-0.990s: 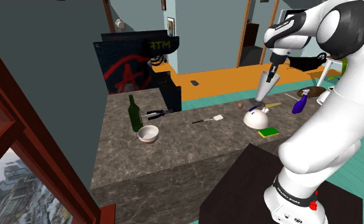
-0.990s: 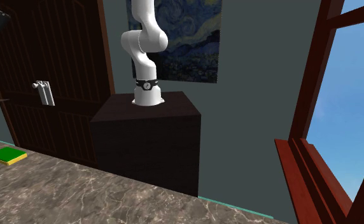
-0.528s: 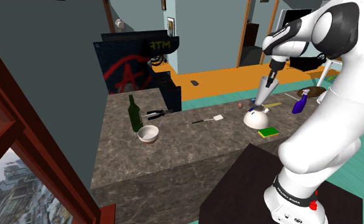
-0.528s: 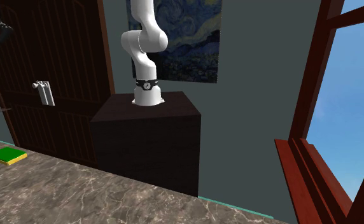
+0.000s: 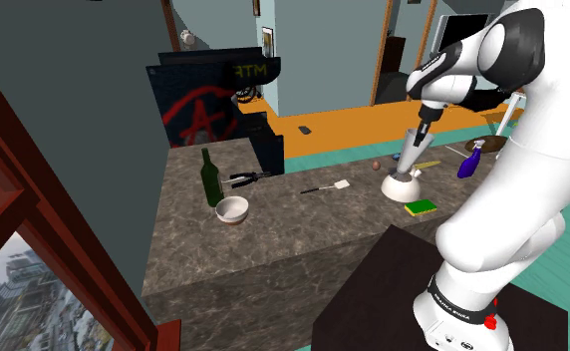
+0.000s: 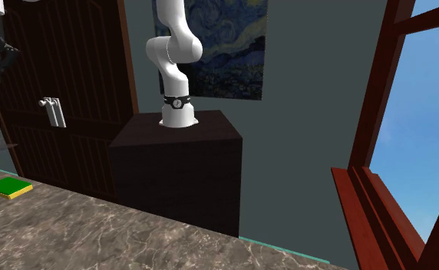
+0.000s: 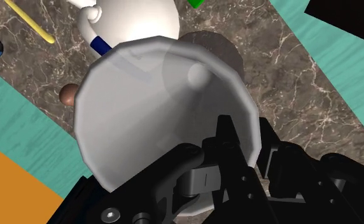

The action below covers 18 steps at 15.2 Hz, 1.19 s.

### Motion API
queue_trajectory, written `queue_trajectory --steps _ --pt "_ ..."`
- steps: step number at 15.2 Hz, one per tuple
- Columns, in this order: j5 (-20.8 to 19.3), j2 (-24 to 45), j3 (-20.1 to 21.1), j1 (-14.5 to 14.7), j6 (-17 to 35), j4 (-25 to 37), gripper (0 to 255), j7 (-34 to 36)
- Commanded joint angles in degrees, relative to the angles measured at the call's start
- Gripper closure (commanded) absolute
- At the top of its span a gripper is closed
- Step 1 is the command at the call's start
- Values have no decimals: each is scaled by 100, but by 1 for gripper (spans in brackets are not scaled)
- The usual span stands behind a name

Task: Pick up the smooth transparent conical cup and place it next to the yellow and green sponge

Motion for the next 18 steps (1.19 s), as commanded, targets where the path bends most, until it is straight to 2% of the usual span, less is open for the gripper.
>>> queue_trajectory --steps 1,18 --pt "61 64 -2 -5 149 -89 255 -52" --pt "994 985 175 -141 1312 -513 255 -753"
